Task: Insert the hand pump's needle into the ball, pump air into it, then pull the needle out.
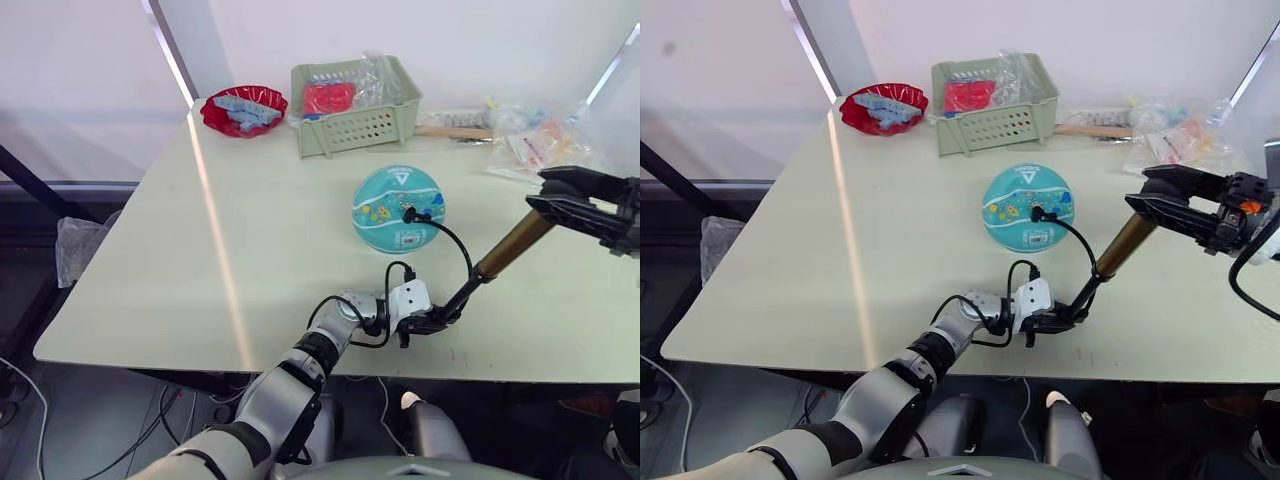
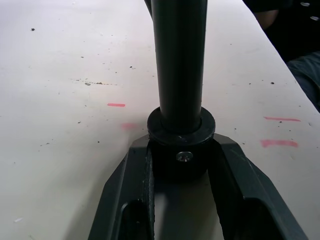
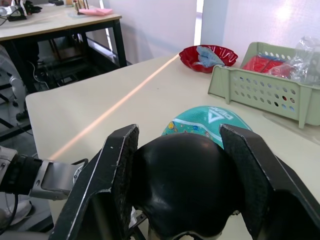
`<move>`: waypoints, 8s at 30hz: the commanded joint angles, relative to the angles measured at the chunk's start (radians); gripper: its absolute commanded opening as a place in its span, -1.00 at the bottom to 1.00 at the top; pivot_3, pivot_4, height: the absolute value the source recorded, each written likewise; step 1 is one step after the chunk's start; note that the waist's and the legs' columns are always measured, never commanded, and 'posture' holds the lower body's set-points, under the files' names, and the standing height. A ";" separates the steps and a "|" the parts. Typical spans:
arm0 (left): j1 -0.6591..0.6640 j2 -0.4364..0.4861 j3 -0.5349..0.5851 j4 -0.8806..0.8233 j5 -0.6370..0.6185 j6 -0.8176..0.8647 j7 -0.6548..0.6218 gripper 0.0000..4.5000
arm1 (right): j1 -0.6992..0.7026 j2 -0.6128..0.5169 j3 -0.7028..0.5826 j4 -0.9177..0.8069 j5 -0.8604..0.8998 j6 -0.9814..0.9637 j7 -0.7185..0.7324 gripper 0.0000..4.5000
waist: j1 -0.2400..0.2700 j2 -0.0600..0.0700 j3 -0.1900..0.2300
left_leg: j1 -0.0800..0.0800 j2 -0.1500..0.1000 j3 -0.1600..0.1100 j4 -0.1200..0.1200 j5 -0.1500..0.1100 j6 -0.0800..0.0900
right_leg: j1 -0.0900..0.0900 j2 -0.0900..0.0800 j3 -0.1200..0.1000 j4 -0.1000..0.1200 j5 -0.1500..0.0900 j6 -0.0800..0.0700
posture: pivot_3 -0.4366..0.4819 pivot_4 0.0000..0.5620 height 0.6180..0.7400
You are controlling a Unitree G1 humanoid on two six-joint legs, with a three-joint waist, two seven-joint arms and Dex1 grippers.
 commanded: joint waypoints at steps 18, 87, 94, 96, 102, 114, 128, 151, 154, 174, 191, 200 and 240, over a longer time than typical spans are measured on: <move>0.040 0.013 -0.028 0.060 0.040 0.050 -0.020 -0.51 | 0.199 0.216 0.348 0.024 -0.374 -0.160 -0.070 -0.07 | -0.006 0.001 -0.010 | 0.000 -0.001 -0.001 -0.001 0.000 0.000 | 0.000 -0.001 -0.001 0.000 0.000 0.000 | -0.05 -0.47 0.95; 0.038 0.012 -0.034 0.069 0.051 0.043 -0.030 -0.51 | 0.165 0.150 0.133 -0.040 -0.287 -0.155 -0.060 -0.07 | 0.003 0.007 -0.001 | -0.002 -0.002 -0.005 0.000 0.000 0.000 | 0.001 -0.001 -0.004 -0.001 0.001 0.002 | -0.05 -0.47 0.95; 0.040 0.011 -0.035 0.068 0.050 0.042 -0.033 -0.51 | 0.077 0.050 -0.045 -0.035 -0.110 -0.038 -0.052 -0.07 | 0.007 0.012 0.006 | -0.006 -0.004 -0.005 0.000 0.000 0.000 | -0.002 -0.002 -0.004 -0.001 0.003 -0.001 | -0.05 -0.47 0.95; 0.041 0.011 -0.035 0.068 0.051 0.042 -0.034 -0.51 | 0.051 0.028 -0.080 -0.023 -0.078 -0.016 -0.054 -0.07 | 0.007 0.012 0.009 | -0.006 -0.004 -0.005 0.000 0.000 0.000 | -0.002 -0.003 -0.004 -0.001 0.003 -0.001 | -0.05 -0.47 0.95; 0.041 0.011 -0.036 0.070 0.051 0.041 -0.035 -0.51 | -0.053 -0.049 -0.177 0.040 0.015 0.041 -0.059 -0.07 | 0.007 0.013 0.010 | -0.006 -0.004 -0.005 0.000 0.000 0.000 | -0.002 -0.003 -0.004 -0.001 0.003 -0.001 | -0.05 -0.47 0.95; 0.040 0.012 -0.038 0.075 0.051 0.038 -0.035 -0.51 | -0.065 -0.031 -0.163 0.018 0.052 0.084 -0.078 -0.07 | 0.006 0.014 0.012 | -0.006 -0.004 -0.005 0.000 0.000 0.000 | -0.003 -0.003 -0.004 -0.001 0.003 -0.001 | -0.05 -0.47 0.95; 0.040 0.016 -0.038 0.071 0.050 0.041 -0.032 -0.51 | 0.124 0.107 0.140 -0.046 -0.178 -0.042 -0.074 -0.07 | -0.011 0.002 -0.004 | 0.000 -0.001 -0.006 0.000 0.000 0.000 | 0.002 0.000 -0.004 -0.001 0.001 0.002 | -0.05 -0.47 0.95; 0.038 0.014 -0.036 0.070 0.050 0.042 -0.031 -0.51 | 0.183 0.258 0.199 -0.030 -0.335 -0.253 -0.062 -0.07 | -0.016 0.006 -0.007 | -0.001 -0.002 -0.007 0.000 0.000 0.000 | 0.002 -0.001 -0.005 -0.001 0.001 0.002 | -0.05 -0.47 0.95; 0.039 0.015 -0.036 0.071 0.050 0.042 -0.031 -0.51 | 0.155 0.214 0.117 -0.032 -0.280 -0.228 -0.039 -0.07 | -0.014 0.009 -0.005 | -0.001 -0.003 -0.007 0.000 0.000 0.000 | 0.002 -0.001 -0.005 -0.001 0.001 0.002 | -0.05 -0.47 0.95; 0.038 0.015 -0.038 0.075 0.054 0.037 -0.035 -0.51 | -0.174 -0.137 -0.161 0.097 0.118 0.125 -0.042 -0.07 | 0.004 0.015 0.010 | -0.006 -0.004 -0.005 0.000 0.000 0.000 | -0.003 -0.003 -0.004 -0.001 0.003 -0.001 | -0.05 -0.47 0.95; 0.043 0.018 -0.040 0.067 0.055 0.031 -0.029 -0.51 | 0.016 -0.027 0.065 -0.052 -0.017 0.130 -0.055 -0.07 | 0.002 0.011 0.008 | -0.004 -0.003 -0.005 0.000 0.000 0.000 | -0.001 -0.002 -0.004 -0.001 0.002 0.000 | -0.05 -0.47 0.95; 0.048 0.012 -0.040 0.071 0.066 0.013 -0.003 -0.51 | 0.163 0.058 0.263 -0.131 -0.255 -0.027 -0.045 -0.07 | 0.003 0.007 0.002 | -0.003 -0.003 -0.006 0.000 0.000 0.000 | 0.000 -0.001 -0.004 -0.001 0.001 0.002 | -0.05 -0.47 0.95; 0.051 0.004 -0.040 0.113 0.092 -0.006 0.019 -0.51 | -0.255 -0.161 -0.029 -0.133 0.098 0.122 -0.092 -0.07 | 0.006 0.017 0.003 | -0.005 -0.005 -0.007 0.000 0.000 0.000 | 0.000 -0.004 -0.005 -0.001 0.001 0.003 | -0.05 -0.47 0.95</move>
